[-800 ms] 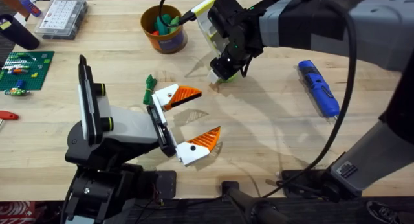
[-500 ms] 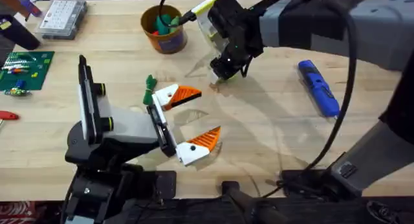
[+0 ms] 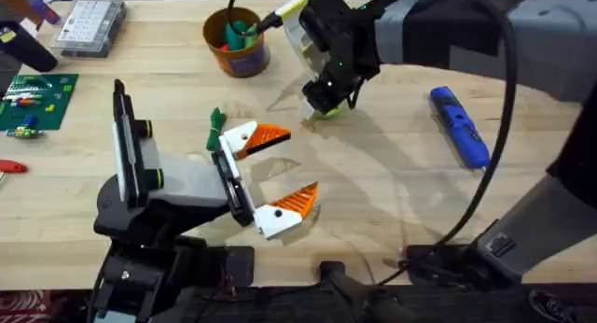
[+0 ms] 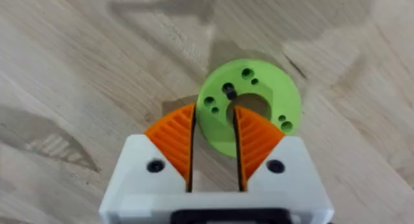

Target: Pick up the gripper from the table and insert it into the empty holder that is missing its gripper. Then pick up a screw, insert it into the mounting hole, and use the screwdriver to tighten it. Finally, clean up the table by picking up the vegetable and placing it into the bucket.

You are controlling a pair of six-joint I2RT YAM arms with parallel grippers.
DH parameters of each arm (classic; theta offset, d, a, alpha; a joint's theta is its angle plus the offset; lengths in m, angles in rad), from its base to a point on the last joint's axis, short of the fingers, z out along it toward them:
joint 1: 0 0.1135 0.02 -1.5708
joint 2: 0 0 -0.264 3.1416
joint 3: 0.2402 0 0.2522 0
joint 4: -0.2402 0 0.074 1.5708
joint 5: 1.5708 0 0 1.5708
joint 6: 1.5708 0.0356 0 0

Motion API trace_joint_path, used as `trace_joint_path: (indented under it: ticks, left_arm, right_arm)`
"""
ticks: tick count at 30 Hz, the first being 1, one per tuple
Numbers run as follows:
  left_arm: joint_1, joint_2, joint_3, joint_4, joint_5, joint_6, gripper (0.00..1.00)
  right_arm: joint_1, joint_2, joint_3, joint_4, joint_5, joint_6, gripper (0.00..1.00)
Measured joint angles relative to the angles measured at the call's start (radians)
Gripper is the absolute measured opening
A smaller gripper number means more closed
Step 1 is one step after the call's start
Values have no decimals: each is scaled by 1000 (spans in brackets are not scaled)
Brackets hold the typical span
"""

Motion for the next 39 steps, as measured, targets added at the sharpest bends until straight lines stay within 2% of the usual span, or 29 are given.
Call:
trace_joint_path:
  ticks: [14, 39]
  left_arm:
    - [0, 0, 0, 0, 0, 0, 986]
    - [0, 0, 0, 0, 0, 0, 986]
  right_arm:
    - [0, 0, 90, -18, 0, -3, 346]
    - [-1, 22, 101, 13, 18, -34, 346]
